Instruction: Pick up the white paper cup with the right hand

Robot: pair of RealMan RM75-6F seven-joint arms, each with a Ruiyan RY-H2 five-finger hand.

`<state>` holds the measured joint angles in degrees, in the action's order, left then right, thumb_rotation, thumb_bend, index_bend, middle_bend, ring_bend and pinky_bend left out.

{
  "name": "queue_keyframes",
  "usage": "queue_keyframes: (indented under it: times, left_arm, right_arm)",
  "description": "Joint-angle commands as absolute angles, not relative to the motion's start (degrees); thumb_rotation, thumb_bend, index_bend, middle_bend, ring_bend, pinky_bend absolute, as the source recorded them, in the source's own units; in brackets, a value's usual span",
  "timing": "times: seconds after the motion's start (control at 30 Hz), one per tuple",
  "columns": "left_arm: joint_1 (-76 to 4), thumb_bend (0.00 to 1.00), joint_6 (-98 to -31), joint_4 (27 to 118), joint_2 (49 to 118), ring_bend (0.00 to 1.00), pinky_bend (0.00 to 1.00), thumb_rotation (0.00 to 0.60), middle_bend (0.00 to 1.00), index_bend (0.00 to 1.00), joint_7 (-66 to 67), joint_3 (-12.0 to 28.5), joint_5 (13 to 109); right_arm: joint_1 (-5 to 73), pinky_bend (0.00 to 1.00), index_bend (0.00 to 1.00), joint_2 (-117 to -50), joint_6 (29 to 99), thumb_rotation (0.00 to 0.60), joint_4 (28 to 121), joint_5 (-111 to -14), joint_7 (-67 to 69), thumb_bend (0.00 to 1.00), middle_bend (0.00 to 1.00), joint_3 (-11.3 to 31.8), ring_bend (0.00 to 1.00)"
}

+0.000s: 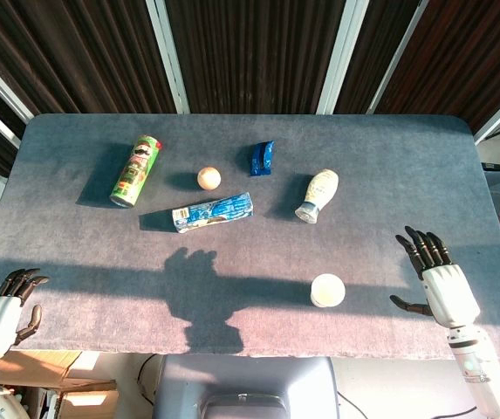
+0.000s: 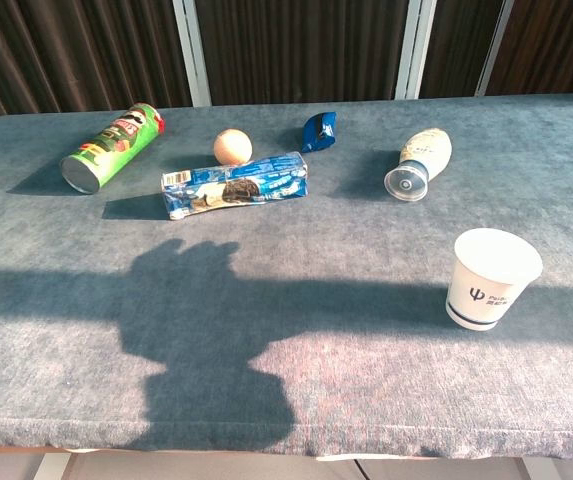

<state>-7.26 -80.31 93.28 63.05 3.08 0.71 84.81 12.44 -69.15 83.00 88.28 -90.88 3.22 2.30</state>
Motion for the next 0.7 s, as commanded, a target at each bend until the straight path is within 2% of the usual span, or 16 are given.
queue_keyframes:
  times: [0.03, 0.23, 0.47, 0.7]
  left_arm:
    - [-7.4, 0.55, -80.0, 93.3, 63.1, 0.12, 0.38, 0.6, 0.16, 0.26, 3.0, 0.7, 84.6]
    - [-7.5, 0.55, -79.9, 93.3, 63.0, 0.12, 0.38, 0.6, 0.16, 0.26, 2.6, 0.9, 84.5]
    - [-7.6, 0.55, -79.4, 93.2, 62.9, 0.12, 0.38, 0.6, 0.16, 0.26, 2.5, 0.7, 84.6]
    - [-7.2, 0.55, -80.2, 93.5, 62.7, 0.13, 0.38, 0.6, 0.16, 0.26, 2.5, 0.8, 84.4]
  right_arm:
    - [12.5, 0.13, 0.0, -68.9, 82.7, 0.6, 88.7, -90.8, 3.3, 0.15, 0.0, 2.3, 0.0]
    - [12.6, 0.13, 0.0, -68.0, 81.1, 0.6, 89.9, -90.7, 3.9, 0.15, 0.0, 1.7, 0.0]
    - [14.7, 0.13, 0.0, -66.3, 74.9, 0.6, 91.4, -91.9, 8.6, 0.14, 0.0, -0.7, 0.0]
    - [19.3, 0.13, 0.0, -70.4, 70.2, 0.6, 85.5, -95.3, 17.3, 0.13, 0.0, -1.1, 0.0]
